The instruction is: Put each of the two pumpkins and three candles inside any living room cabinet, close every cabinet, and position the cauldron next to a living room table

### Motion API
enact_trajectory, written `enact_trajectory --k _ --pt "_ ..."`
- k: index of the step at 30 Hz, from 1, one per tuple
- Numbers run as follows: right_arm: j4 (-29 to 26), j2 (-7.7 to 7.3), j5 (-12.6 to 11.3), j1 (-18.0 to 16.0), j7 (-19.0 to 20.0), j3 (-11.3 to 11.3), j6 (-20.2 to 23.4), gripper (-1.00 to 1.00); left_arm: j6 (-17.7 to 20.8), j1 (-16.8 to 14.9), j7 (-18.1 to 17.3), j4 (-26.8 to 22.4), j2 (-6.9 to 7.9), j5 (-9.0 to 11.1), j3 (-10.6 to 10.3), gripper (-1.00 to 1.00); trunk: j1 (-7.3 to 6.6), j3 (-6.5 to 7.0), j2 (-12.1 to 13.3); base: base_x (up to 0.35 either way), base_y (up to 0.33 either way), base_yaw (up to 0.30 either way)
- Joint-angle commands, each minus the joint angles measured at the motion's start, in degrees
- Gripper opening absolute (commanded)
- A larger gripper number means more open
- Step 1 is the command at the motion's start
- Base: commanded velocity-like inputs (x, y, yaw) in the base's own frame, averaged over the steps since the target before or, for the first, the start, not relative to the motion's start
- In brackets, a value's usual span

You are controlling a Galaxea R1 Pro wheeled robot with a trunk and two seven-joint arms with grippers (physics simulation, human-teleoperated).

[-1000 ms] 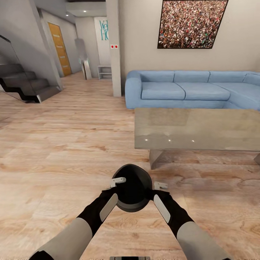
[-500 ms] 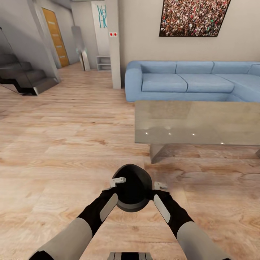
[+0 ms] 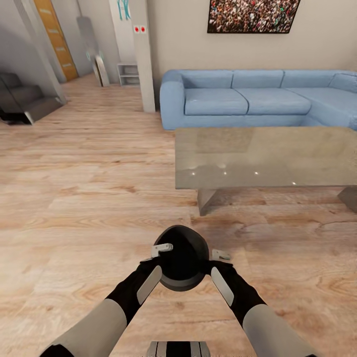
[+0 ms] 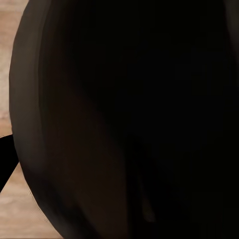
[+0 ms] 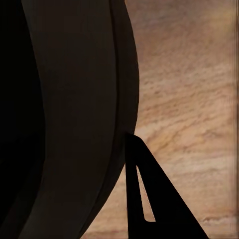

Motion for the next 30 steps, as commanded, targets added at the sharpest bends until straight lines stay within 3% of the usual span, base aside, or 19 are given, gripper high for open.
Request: enact_trajectory --k 1,8,30 --pt "-0.4 0.00 -2.0 -0.1 -0.3 0.4 -0.3 -1.00 -0.1 0.0 0.3 -0.1 0.00 0.8 -0.3 -1.00 -0.02 -0.04 0.0 0.000 0.000 -0.165" --pt "-0.4 0.00 -2.0 -0.1 -0.3 0.4 -0.3 -1.00 -0.1 0.0 0.3 -0.1 0.00 0.8 -0.3 -1.00 -0.02 -0.04 0.0 0.047 -0.017 -0.035" --pt "-0.3 0.00 -2.0 -0.1 -0.3 0.4 -0.3 -1.00 -0.1 0.0 0.3 -0.1 0.00 0.8 -0.3 -1.00 -0.02 -0.04 0.0 0.250 -0.185 0.000"
